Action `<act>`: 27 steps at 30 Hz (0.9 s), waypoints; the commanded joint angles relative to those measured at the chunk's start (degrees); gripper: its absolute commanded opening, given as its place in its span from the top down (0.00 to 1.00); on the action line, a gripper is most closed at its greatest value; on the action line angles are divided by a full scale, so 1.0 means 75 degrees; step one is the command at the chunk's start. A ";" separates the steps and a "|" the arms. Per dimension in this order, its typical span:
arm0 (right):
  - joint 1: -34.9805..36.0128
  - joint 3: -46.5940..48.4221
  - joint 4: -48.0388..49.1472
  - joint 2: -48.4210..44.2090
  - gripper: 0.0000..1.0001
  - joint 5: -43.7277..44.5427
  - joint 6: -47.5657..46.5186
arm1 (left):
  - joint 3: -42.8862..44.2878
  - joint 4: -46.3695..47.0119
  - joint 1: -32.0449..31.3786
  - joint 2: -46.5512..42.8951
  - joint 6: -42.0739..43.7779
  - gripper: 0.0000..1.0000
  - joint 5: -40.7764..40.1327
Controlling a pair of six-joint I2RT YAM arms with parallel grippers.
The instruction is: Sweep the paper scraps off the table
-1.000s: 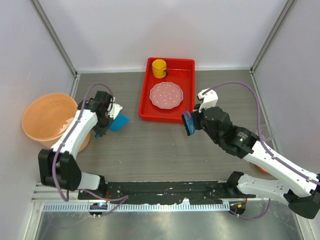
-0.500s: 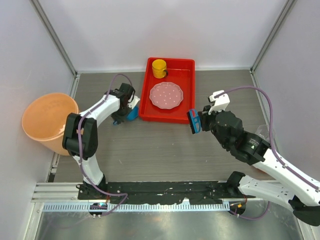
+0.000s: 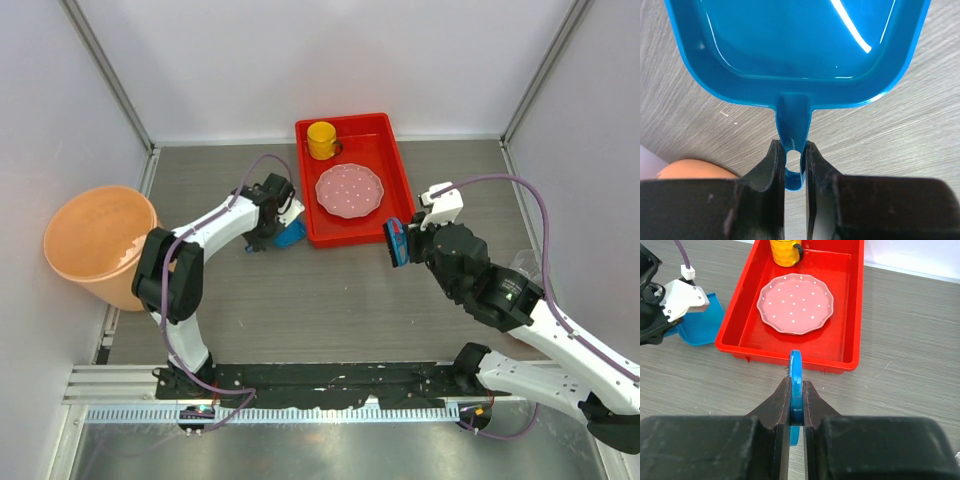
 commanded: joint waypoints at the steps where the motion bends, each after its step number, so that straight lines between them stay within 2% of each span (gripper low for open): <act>1: 0.0022 0.0082 -0.0035 -0.0042 0.99 0.0113 -0.0033 | -0.0055 0.0418 0.0064 -0.0464 0.0296 1.00 -0.0660; 8: 0.0022 -0.0094 0.0117 0.0133 0.99 -0.0589 -0.0080 | -0.0734 0.0184 0.0064 -0.0979 0.0332 1.00 -0.0263; 13: 0.0022 -0.0117 0.0350 0.0730 0.99 -0.0566 -0.0291 | -0.1250 0.0091 0.0064 -0.1471 0.0308 1.00 -0.0297; 21: 0.0022 -0.0176 0.0948 0.1633 0.99 -0.2602 -0.0385 | -0.2046 -0.0226 0.0064 -0.2198 0.0378 1.00 0.0382; 27: 0.0034 -0.0234 0.1640 0.1739 0.99 -0.3355 -0.0221 | -0.2773 -0.0390 0.0064 -0.2421 0.0777 1.00 0.1060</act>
